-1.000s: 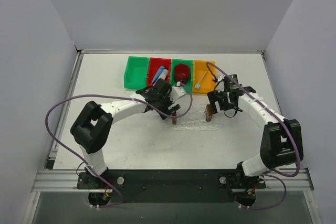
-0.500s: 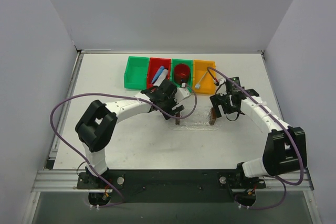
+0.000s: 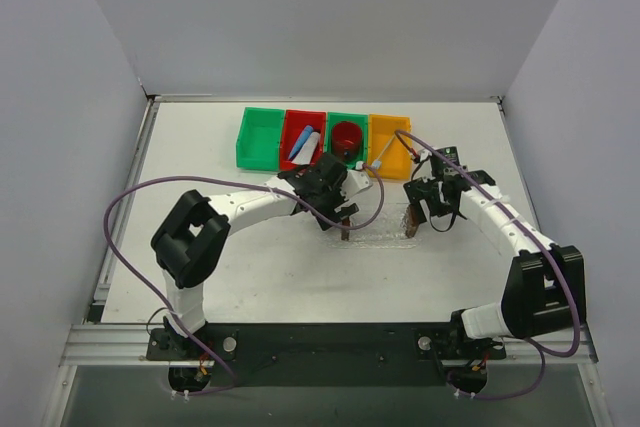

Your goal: Prepare toiletry sets of a toothbrush and toothpaste on the tray

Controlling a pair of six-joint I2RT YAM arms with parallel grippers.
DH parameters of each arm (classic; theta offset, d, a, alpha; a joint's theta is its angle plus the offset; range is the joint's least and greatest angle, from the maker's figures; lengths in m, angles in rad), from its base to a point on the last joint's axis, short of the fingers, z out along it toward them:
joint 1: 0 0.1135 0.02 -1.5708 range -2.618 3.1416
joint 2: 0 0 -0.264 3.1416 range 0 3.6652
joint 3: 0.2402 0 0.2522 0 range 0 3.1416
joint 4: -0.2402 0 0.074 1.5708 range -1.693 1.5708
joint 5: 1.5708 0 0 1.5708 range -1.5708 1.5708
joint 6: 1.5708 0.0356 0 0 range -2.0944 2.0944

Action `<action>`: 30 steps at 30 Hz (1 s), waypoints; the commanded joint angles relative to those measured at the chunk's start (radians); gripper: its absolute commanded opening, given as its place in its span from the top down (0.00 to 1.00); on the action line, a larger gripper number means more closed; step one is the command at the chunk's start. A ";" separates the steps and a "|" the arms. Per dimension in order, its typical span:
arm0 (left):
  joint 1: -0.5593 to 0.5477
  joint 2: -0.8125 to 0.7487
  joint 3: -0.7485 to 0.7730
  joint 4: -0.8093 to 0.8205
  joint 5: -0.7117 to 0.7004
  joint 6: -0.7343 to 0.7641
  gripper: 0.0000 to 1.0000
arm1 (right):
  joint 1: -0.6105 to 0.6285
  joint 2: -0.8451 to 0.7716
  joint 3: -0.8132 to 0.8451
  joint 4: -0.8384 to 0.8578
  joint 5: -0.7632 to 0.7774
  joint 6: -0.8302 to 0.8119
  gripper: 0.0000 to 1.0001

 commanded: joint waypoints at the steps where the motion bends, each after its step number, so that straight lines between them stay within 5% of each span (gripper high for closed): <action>1: -0.038 0.027 0.057 0.060 0.044 -0.013 0.05 | 0.022 -0.030 -0.027 -0.027 -0.061 0.015 0.17; 30: -0.062 0.070 0.102 0.051 0.021 -0.001 0.05 | -0.027 -0.054 -0.059 -0.031 -0.059 0.006 0.17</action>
